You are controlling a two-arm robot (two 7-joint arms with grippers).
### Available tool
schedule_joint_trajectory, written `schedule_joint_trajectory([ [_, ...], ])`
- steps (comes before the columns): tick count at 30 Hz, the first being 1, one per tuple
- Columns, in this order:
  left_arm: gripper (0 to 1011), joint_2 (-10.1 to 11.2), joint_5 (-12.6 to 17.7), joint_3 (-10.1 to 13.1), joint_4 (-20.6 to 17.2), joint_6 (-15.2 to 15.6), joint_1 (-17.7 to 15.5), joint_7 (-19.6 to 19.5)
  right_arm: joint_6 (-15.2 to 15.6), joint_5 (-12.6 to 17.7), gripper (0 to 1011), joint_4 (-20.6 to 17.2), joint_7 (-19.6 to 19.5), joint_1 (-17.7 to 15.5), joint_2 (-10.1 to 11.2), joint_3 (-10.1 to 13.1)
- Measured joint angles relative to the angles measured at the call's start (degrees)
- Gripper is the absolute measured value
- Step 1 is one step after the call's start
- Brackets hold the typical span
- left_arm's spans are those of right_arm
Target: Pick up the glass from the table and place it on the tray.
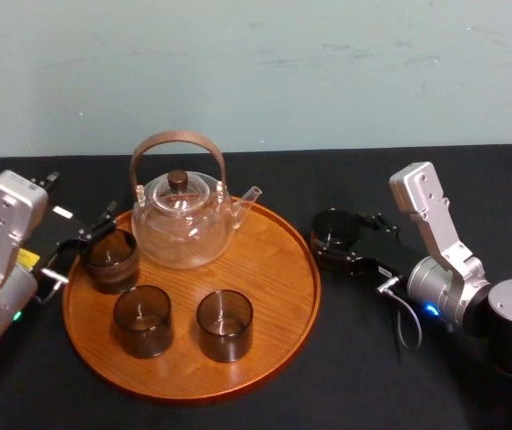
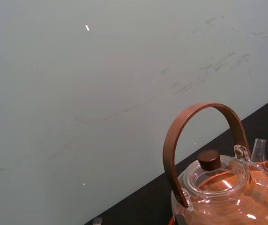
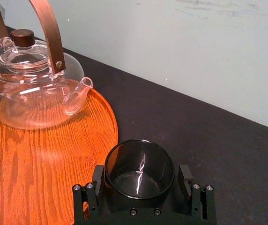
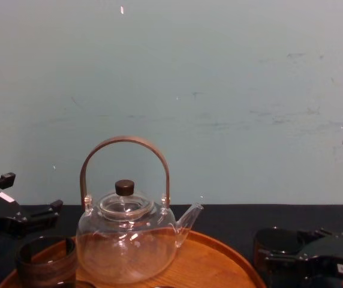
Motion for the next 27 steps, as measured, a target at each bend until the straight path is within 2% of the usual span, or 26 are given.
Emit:
schedule_joint_trajectory([
  [20,1001,0.0,0.0,0.0,0.0,0.0,0.0,0.0,-0.1,-0.1,1002,-0.1,-0.1,-0.1,0.0,0.0],
  [27,1001,0.0,0.0,0.0,0.0,0.0,0.0,0.0,-0.1,0.0,1002,0.9,0.2,0.2,-0.3,0.2],
])
